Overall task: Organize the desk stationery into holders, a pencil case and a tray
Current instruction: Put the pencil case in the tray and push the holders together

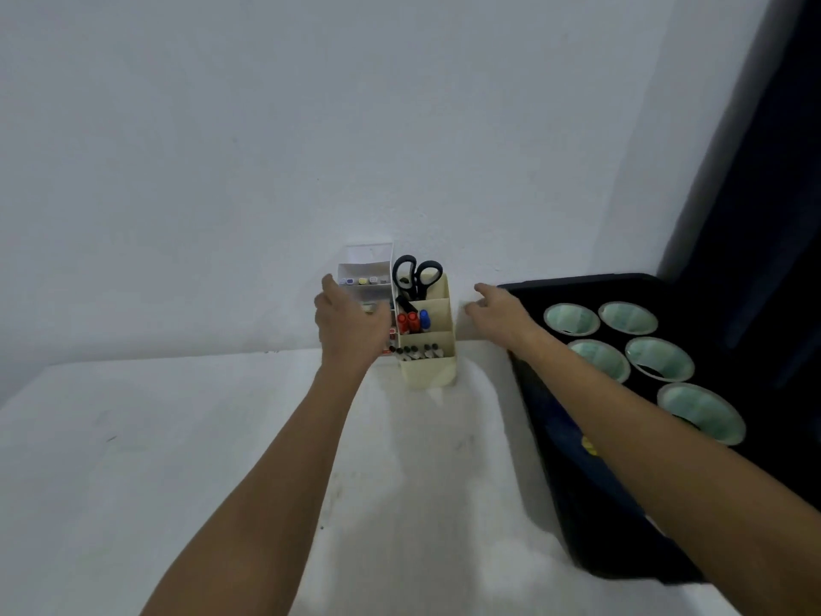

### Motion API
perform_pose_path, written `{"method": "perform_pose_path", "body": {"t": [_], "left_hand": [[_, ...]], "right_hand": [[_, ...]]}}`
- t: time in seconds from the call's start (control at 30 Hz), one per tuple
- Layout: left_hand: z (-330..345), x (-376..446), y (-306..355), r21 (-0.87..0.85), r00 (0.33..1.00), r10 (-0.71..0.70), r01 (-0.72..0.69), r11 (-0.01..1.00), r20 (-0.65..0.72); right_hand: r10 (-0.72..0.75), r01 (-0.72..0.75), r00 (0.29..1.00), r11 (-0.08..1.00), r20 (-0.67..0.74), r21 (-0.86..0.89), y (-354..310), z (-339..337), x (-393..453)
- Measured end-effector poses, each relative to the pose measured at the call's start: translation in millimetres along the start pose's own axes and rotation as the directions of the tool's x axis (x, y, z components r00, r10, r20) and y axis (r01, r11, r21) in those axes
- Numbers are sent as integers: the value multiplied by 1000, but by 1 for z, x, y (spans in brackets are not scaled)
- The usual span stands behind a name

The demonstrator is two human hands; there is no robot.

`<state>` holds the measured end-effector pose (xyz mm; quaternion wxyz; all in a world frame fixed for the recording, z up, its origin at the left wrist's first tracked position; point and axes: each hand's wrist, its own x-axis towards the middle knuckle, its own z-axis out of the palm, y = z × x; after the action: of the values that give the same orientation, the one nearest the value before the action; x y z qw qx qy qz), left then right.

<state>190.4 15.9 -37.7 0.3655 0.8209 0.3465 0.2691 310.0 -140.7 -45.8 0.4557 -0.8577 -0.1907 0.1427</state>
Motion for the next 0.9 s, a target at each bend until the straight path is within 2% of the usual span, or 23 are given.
{"method": "perform_pose_path", "body": {"t": [0.1, 0.2, 0.27, 0.4, 0.5, 0.57, 0.67, 0.9], "left_hand": [[14, -42, 31, 121, 992, 121, -114, 986, -45], [44, -93, 58, 118, 981, 169, -179, 977, 90], [67, -131, 71, 168, 965, 185, -216, 962, 186], [98, -197, 79, 328, 930, 99, -223, 918, 354], [113, -224, 70, 421, 924, -27, -147, 895, 381], [118, -235, 62, 438, 912, -91, -103, 893, 400], [115, -246, 56, 446, 921, -78, -109, 888, 382], [86, -241, 35, 467, 957, -56, -88, 880, 285]], "right_hand": [[-93, 91, 995, 991, -20, -101, 13, -34, -37], [-159, 140, 984, 968, -76, -209, 47, -74, -74], [-153, 112, 981, 948, -118, -297, 81, -107, -99], [-156, 55, 974, 869, -167, -491, 154, -172, -145], [-116, -23, 978, 765, -173, -644, 196, -200, -167], [-65, -39, 987, 779, -144, -626, 211, -206, -178], [-11, -31, 997, 865, -80, -501, 221, -203, -189], [-80, 33, 991, 922, -107, -386, 205, -172, -189]]}}
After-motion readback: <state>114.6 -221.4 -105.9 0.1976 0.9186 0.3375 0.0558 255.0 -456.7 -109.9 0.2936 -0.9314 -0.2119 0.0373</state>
